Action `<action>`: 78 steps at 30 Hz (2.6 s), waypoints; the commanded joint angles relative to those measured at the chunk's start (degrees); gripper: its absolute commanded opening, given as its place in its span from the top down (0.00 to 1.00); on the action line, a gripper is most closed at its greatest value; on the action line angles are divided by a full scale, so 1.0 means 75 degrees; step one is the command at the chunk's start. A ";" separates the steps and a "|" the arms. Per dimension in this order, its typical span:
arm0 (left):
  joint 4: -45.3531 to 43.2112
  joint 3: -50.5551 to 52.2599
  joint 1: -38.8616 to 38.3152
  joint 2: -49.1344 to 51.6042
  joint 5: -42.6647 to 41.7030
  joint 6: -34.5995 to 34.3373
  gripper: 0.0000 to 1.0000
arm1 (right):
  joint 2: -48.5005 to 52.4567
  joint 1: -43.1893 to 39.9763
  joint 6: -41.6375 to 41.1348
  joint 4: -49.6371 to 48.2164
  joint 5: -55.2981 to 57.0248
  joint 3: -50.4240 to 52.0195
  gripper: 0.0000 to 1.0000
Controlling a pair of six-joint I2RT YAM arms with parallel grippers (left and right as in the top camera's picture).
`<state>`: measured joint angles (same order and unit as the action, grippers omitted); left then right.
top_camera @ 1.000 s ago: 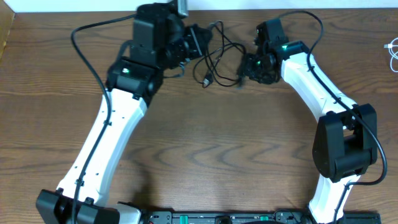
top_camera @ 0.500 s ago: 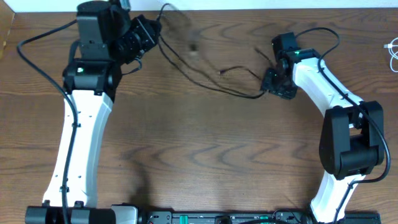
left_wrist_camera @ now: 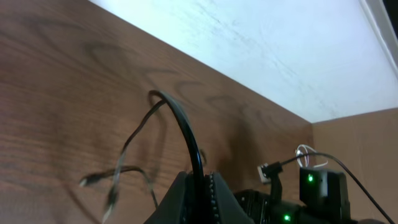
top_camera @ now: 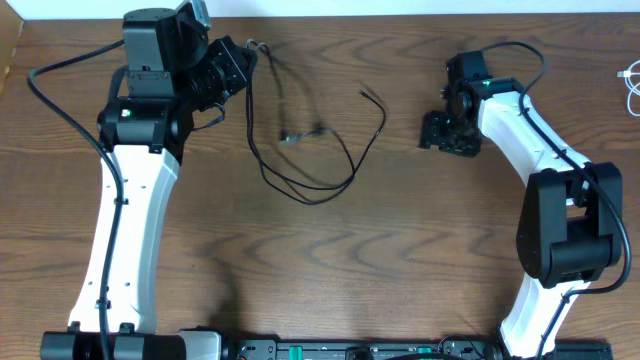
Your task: Untangle cables
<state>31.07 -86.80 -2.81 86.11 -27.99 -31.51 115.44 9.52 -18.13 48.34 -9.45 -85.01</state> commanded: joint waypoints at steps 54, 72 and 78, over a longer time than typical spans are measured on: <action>-0.4558 -0.0055 -0.1201 -0.0154 -0.1020 -0.5415 0.92 | -0.0519 0.1929 0.2833 -0.5348 -0.7437 -0.0251 0.51; -0.0976 -0.0055 -0.1037 -0.0152 -0.0143 -0.0545 0.44 | -0.2154 0.0163 -0.0927 -0.5330 -0.5782 -0.0982 0.99; 0.0268 -0.0055 -0.1037 -0.0122 -0.0117 0.0609 0.43 | -0.2363 -0.0256 -0.2696 -0.5327 -0.5680 -0.1932 0.99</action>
<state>30.83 -86.80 -10.76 86.02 -29.47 -35.40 99.11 8.01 -28.53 8.38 -52.95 -96.18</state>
